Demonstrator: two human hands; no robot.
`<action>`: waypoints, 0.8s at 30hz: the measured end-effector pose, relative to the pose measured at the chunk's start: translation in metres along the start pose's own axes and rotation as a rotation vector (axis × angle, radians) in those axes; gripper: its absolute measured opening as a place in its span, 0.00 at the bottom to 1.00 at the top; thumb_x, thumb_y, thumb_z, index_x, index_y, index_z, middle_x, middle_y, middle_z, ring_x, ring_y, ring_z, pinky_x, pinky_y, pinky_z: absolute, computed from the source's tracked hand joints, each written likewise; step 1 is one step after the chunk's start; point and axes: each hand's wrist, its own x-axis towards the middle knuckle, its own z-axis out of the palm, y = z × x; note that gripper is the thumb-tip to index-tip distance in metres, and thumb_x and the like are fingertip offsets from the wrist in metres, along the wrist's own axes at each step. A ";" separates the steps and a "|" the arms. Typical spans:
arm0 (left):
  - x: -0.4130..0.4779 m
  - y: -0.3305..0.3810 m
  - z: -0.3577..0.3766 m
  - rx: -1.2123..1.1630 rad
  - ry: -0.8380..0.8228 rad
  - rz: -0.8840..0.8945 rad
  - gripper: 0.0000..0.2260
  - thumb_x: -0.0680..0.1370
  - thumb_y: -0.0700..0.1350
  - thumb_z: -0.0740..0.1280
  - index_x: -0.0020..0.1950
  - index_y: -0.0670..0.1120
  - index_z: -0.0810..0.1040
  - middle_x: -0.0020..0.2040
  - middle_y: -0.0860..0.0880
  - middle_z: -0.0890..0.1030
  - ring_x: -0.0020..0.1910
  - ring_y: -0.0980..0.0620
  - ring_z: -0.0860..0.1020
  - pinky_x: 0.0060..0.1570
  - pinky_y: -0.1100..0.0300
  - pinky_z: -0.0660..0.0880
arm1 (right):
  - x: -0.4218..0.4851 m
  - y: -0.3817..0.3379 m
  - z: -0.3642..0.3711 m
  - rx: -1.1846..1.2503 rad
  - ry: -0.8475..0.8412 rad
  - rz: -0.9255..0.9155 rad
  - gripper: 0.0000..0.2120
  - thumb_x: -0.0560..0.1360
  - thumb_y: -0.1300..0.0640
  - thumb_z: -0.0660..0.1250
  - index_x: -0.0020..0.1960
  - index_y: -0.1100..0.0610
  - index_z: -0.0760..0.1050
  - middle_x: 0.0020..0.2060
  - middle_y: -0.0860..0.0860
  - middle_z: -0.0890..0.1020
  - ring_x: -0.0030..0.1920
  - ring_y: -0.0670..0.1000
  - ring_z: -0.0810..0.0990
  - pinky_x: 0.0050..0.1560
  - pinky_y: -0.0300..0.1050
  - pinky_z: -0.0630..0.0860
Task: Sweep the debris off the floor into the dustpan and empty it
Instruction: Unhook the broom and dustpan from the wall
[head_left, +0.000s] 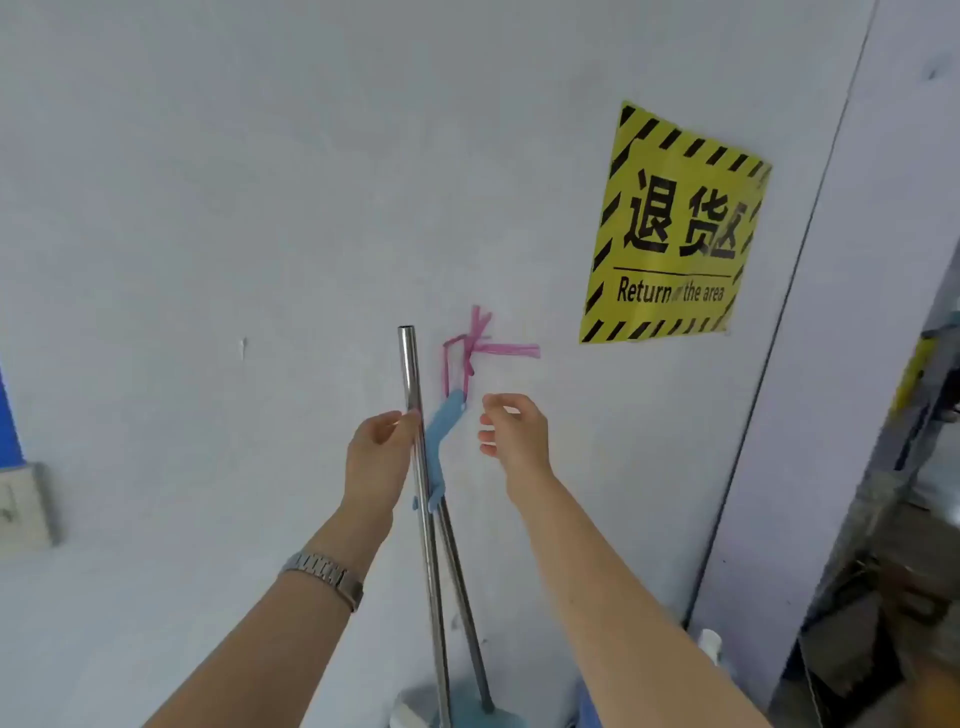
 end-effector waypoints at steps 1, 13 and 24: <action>0.007 0.003 0.009 0.028 0.019 0.024 0.16 0.77 0.52 0.66 0.61 0.45 0.75 0.55 0.50 0.79 0.53 0.52 0.77 0.54 0.56 0.72 | 0.016 -0.003 0.003 -0.017 -0.021 -0.004 0.03 0.77 0.55 0.66 0.50 0.53 0.76 0.45 0.53 0.80 0.42 0.51 0.78 0.43 0.43 0.78; 0.059 0.016 0.050 0.053 0.110 0.122 0.12 0.78 0.50 0.66 0.47 0.41 0.80 0.35 0.48 0.83 0.33 0.54 0.82 0.39 0.62 0.79 | 0.120 0.017 0.044 -0.280 -0.037 -0.101 0.14 0.78 0.52 0.63 0.50 0.64 0.79 0.41 0.54 0.80 0.43 0.55 0.80 0.44 0.45 0.77; 0.044 0.056 0.034 0.077 0.126 0.242 0.15 0.79 0.54 0.61 0.39 0.46 0.64 0.29 0.50 0.66 0.26 0.53 0.65 0.30 0.61 0.70 | 0.095 -0.036 0.047 -0.213 -0.013 -0.363 0.07 0.80 0.59 0.59 0.45 0.59 0.73 0.36 0.46 0.76 0.36 0.40 0.73 0.37 0.31 0.69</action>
